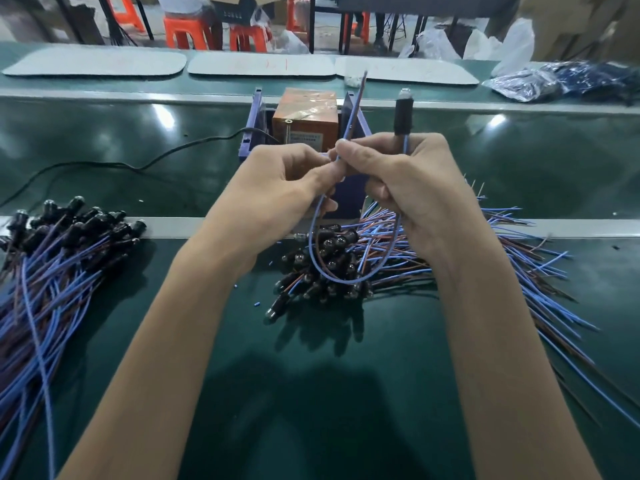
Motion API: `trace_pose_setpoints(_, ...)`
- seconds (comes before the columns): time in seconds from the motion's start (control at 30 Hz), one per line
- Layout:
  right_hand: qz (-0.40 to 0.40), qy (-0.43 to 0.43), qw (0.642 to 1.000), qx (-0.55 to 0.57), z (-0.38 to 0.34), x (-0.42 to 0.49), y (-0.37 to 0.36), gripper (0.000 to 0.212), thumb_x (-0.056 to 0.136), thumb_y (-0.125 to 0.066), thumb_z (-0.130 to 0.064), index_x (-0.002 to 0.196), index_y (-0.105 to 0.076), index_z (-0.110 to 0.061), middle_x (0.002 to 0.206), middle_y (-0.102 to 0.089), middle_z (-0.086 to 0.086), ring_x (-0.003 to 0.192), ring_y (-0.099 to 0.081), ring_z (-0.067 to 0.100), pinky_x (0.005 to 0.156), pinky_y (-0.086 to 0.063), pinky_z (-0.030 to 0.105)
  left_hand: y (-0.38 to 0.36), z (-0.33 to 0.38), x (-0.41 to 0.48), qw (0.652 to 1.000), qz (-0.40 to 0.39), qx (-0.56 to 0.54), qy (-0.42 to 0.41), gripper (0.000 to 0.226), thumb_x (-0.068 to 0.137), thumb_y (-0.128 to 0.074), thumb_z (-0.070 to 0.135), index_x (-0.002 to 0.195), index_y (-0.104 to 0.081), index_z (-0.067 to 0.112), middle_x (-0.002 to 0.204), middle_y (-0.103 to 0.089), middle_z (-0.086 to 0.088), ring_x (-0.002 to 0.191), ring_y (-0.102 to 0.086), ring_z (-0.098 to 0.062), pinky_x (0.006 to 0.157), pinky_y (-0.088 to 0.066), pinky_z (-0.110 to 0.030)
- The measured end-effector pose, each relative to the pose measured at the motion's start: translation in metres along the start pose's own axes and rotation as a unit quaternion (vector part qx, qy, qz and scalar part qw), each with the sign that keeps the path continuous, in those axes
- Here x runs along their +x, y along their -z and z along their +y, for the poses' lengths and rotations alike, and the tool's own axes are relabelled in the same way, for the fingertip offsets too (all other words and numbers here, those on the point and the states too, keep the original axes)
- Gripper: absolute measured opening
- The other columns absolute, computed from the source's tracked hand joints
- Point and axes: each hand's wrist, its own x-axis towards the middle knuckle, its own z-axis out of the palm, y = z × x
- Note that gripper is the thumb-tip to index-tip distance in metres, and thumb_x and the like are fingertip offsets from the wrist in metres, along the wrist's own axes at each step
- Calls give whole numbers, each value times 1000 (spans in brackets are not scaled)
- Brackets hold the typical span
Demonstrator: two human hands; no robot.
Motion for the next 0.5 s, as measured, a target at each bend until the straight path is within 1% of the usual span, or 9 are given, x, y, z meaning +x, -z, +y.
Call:
trace_pose_setpoints(0.1, 15, -4, 999, -42, 3, 1, 2, 9, 82, -73, -9, 74, -73, -4, 62, -68, 9, 37, -34, 3, 39, -30, 11, 3, -5, 0, 1000, 1, 3, 5, 7, 88, -66, 18, 82, -68, 15, 61, -67, 10, 58, -66, -2, 56, -52, -14)
trace_pose_setpoints(0.17, 25, -7, 997, -66, 6, 3, 3, 14, 84, -71, -11, 71, -71, -7, 63, -71, 6, 38, -37, 2, 41, -31, 10, 8, -7, 1, 1000, 22, 8, 11, 5, 88, -67, 12, 84, -67, 14, 61, -65, 9, 55, -66, -4, 56, -52, -14)
trace_pose_setpoints(0.2, 26, -11, 997, -77, 6, 3, 4, 18, 86, -69, -13, 69, -70, -9, 65, -72, 5, 37, -38, 2, 42, -32, 9, 11, -7, 1, 999, 31, 12, 13, 4, 88, -67, 10, 88, -67, 14, 62, -63, 8, 54, -66, -5, 55, -52, -14)
trace_pose_setpoints(0.3, 19, -30, 995, -99, 9, 4, 6, 20, 91, -63, -13, 72, -67, -8, 66, -73, 5, 35, -41, 1, 41, -32, 8, 21, -10, 3, 997, 60, 36, 24, 23, 87, -68, 8, 107, -64, 17, 73, -62, 5, 52, -66, -7, 56, -52, -13)
trace_pose_setpoints(0.37, 21, -37, 995, -90, 11, 5, 6, 17, 92, -60, -9, 78, -66, -3, 62, -70, 6, 33, -42, 1, 38, -30, 8, 25, -13, 3, 994, 79, 72, 27, 28, 86, -70, 9, 112, -65, 20, 73, -63, 9, 53, -68, -9, 62, -57, -18)
trace_pose_setpoints(0.43, 30, -43, 995, -84, 12, 6, 5, 12, 92, -60, -7, 81, -64, -5, 58, -66, 3, 33, -41, 0, 38, -29, 8, 29, -15, 3, 991, 95, 95, 29, 26, 85, -72, 10, 108, -68, 21, 71, -66, 10, 55, -69, -12, 71, -59, -24)
trace_pose_setpoints(0.5, 41, -47, 994, -89, 15, 7, 5, 12, 92, -60, -7, 81, -62, -10, 54, -64, 0, 33, -42, 0, 38, -30, 9, 32, -16, 3, 989, 107, 104, 24, 20, 85, -72, 11, 97, -70, 26, 67, -69, 11, 56, -70, -12, 76, -59, -30)
